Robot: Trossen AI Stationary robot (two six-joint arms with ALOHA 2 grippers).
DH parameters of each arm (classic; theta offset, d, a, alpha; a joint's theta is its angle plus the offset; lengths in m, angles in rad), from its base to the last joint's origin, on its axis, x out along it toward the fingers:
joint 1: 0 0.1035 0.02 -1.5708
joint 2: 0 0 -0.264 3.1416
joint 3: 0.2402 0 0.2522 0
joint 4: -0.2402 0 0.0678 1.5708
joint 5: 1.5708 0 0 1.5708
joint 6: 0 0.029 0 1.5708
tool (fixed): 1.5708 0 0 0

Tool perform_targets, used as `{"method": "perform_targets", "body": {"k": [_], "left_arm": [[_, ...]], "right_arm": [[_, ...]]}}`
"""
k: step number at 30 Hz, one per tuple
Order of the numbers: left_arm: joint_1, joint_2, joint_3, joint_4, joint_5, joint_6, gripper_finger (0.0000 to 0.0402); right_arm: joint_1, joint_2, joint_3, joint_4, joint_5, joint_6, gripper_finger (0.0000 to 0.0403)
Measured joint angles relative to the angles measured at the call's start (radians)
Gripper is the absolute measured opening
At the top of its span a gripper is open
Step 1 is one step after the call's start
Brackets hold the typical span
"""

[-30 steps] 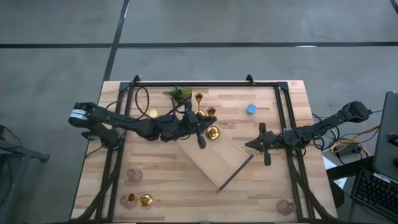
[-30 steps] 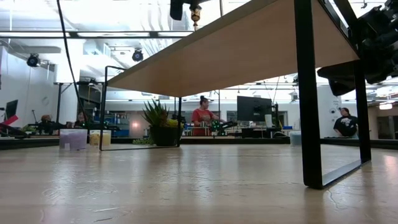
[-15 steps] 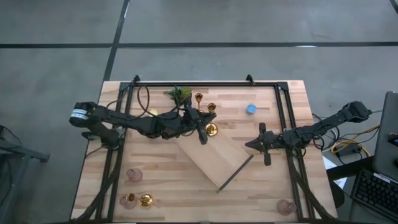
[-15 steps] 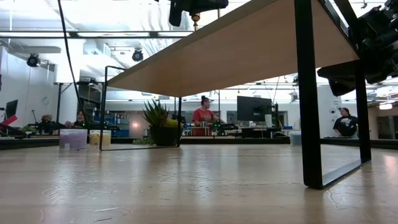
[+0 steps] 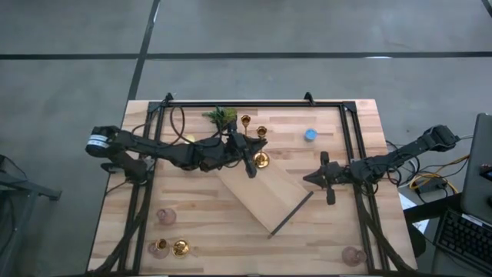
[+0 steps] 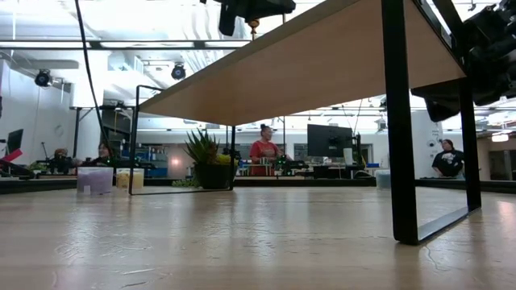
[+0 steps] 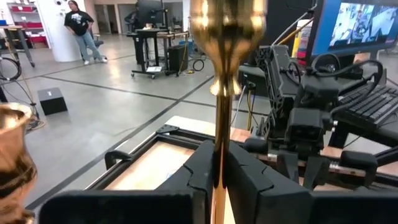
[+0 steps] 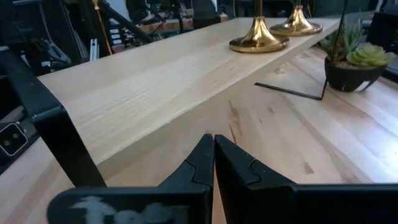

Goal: Pick & Place candle stick holders
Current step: Put the top gold candle holder on the shelf aligned with the other gold candle holder

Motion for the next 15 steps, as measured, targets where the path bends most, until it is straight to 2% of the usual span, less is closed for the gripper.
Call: {"method": "perform_targets", "body": {"k": [11, 15], "left_arm": [[0.001, 0.000, -0.001, -0.023, 0.021, -0.007, 0.0076], [-0.002, -0.008, -0.001, -0.077, 0.028, -0.007, 0.0083]], "right_arm": [[0.000, -0.105, 0.017, 0.012, 0.051, -0.102, 0.0008], [0.000, -0.145, 0.019, 0.007, 0.053, -0.135, 0.0008]]}}
